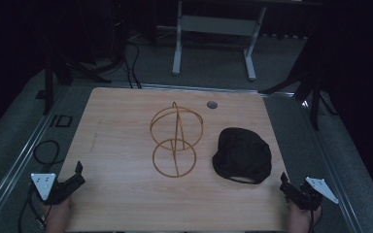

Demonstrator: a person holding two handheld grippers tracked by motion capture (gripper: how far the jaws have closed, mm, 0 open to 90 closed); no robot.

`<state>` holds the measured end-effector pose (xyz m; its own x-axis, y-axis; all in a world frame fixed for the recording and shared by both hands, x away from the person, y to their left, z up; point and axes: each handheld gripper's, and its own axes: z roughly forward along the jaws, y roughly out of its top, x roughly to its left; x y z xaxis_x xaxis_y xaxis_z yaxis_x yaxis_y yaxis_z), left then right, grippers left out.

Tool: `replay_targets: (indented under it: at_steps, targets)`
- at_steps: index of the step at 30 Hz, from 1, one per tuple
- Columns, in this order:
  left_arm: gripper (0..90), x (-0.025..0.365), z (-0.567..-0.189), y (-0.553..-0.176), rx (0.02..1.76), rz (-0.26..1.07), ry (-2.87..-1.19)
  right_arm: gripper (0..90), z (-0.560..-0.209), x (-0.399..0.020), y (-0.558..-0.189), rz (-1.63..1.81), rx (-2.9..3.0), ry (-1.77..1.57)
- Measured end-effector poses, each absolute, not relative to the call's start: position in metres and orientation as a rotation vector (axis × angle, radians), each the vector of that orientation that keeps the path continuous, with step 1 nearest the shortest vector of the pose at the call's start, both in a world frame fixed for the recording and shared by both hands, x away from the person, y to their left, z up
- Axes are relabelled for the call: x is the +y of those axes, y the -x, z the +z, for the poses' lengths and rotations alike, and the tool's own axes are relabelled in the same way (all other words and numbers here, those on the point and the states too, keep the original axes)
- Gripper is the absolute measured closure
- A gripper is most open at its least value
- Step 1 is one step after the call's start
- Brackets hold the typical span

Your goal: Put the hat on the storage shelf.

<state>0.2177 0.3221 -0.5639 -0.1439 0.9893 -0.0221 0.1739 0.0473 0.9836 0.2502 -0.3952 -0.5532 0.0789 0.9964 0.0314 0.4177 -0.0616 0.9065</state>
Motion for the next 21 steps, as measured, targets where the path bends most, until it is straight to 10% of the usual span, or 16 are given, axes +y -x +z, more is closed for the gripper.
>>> replay_targets:
  at_steps: [21]
  targets:
    - [1.8, 0.322, -0.564, -0.217, 1.435, 1.187, -1.259, 13.3, -0.518, -0.381, -0.259, 0.999, 1.628, -1.569]
